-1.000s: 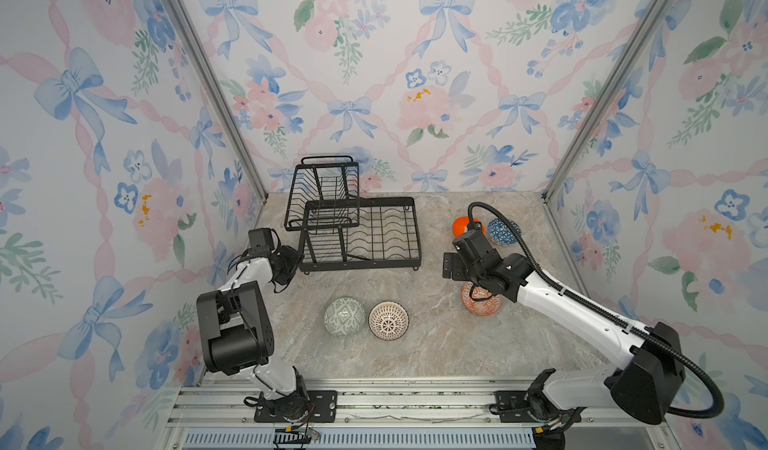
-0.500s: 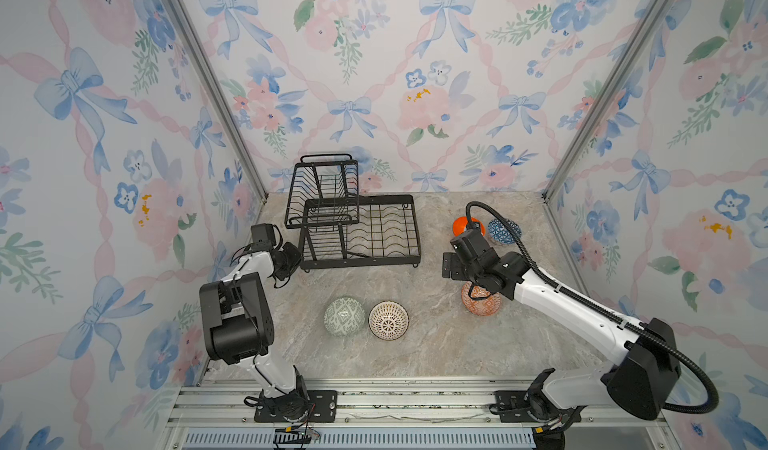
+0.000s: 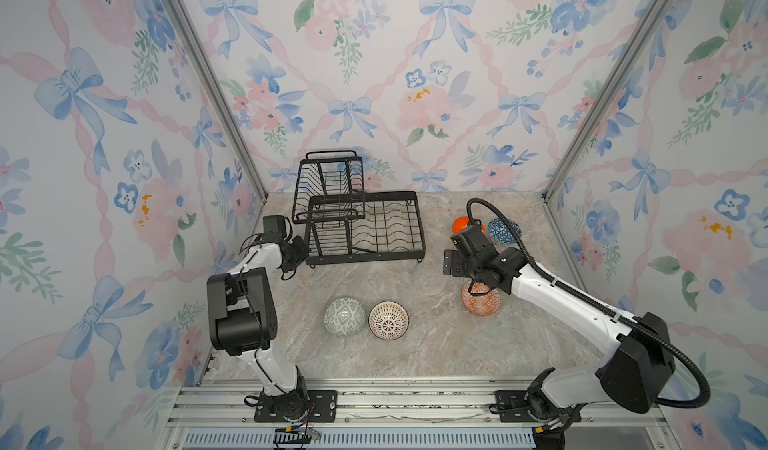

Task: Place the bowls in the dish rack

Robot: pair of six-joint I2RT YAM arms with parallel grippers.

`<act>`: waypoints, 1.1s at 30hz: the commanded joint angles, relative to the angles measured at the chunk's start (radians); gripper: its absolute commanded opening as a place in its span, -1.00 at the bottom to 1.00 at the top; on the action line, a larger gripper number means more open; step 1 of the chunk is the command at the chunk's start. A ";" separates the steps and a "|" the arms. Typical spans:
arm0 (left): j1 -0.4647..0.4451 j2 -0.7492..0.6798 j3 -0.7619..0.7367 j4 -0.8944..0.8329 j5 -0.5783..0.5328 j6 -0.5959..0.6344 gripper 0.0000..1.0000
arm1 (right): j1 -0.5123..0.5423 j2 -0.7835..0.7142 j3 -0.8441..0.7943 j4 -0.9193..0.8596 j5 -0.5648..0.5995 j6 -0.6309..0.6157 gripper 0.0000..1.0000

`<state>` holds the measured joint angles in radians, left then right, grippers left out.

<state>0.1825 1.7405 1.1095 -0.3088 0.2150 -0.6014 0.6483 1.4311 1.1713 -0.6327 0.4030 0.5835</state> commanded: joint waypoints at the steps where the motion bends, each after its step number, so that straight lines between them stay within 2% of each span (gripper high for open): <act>1: -0.037 0.022 0.006 -0.032 0.039 0.047 -0.95 | -0.010 0.001 0.023 -0.025 -0.007 0.010 0.94; 7: -0.063 0.024 0.006 -0.032 0.034 0.054 -0.96 | -0.036 -0.018 0.002 -0.014 -0.013 0.031 0.94; 10: -0.066 0.016 -0.010 -0.032 0.029 0.054 -0.95 | -0.111 0.021 0.022 0.011 -0.144 0.035 0.93; 12: -0.066 0.009 -0.020 -0.032 0.031 0.055 -0.94 | -0.154 0.077 0.064 0.037 -0.230 0.031 0.94; 17: -0.067 -0.004 -0.034 -0.032 0.045 0.054 -0.94 | -0.151 0.277 0.279 0.004 -0.208 -0.061 0.94; 22: -0.067 -0.026 -0.034 -0.032 0.057 0.047 -0.64 | -0.167 0.473 0.484 -0.031 -0.270 -0.097 0.94; 23: -0.067 -0.036 -0.035 -0.032 0.062 0.041 -0.52 | -0.170 0.504 0.511 -0.031 -0.276 -0.099 0.94; 30: -0.069 -0.116 -0.055 -0.032 0.109 -0.024 0.11 | -0.175 0.637 0.607 -0.013 -0.319 -0.079 0.94; 32: -0.067 -0.135 -0.063 -0.032 0.119 -0.034 0.19 | -0.173 0.669 0.635 -0.020 -0.323 -0.075 0.94; 33: -0.067 -0.146 -0.068 -0.032 0.124 -0.037 0.31 | -0.171 0.685 0.651 -0.023 -0.326 -0.076 0.97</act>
<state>0.1181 1.6371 1.0618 -0.3176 0.2977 -0.6193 0.4786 2.0815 1.7672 -0.6327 0.1001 0.5106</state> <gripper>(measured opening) 0.628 0.980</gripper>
